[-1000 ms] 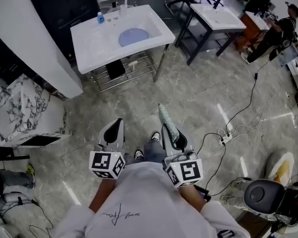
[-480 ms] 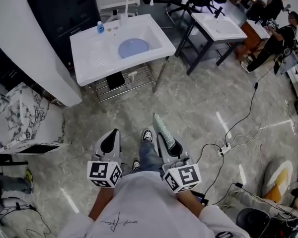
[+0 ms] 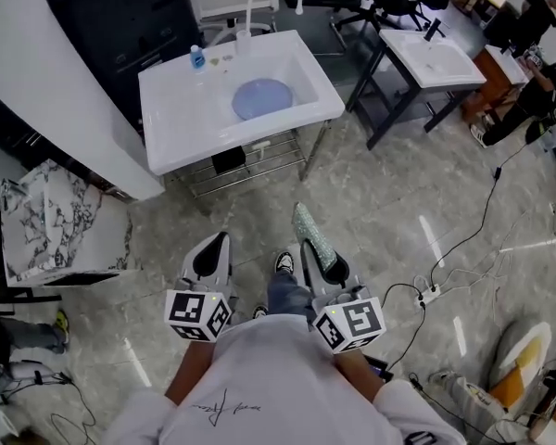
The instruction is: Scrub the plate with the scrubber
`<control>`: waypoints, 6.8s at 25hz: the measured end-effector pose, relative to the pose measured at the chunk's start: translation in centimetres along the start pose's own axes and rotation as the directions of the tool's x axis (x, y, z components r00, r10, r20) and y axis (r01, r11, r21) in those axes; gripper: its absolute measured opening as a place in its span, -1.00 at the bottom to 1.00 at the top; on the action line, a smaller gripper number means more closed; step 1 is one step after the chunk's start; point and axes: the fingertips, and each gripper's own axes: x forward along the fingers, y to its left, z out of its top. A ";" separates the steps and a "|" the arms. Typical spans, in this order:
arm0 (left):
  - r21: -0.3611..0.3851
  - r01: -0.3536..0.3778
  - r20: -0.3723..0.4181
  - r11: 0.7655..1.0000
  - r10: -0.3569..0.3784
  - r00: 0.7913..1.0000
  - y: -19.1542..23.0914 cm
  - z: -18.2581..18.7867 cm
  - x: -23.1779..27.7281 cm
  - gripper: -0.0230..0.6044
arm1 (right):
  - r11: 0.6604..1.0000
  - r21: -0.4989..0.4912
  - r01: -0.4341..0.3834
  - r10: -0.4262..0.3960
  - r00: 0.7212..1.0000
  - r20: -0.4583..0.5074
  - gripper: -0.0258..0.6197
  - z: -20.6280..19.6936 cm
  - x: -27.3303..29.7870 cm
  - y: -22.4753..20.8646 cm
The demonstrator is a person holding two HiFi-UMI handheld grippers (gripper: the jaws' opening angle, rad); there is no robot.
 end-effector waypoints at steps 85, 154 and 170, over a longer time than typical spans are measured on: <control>-0.145 -0.105 -0.364 0.984 0.046 0.930 24.9 4.0 47.3 -0.76 | 0.975 0.058 -0.215 0.213 0.826 -0.522 -0.75 1.4 52.8 -19.0; -0.520 -0.629 -0.767 0.579 0.008 0.641 31.6 -20.5 55.0 -0.70 | 0.834 0.394 -0.387 0.398 -0.074 -0.914 -0.74 -26.8 65.5 -20.2; -0.475 -0.635 -0.786 0.609 0.031 0.618 31.8 -21.0 55.1 -0.70 | 0.849 0.333 -0.411 0.374 0.021 -0.927 -0.74 -27.6 67.8 -21.1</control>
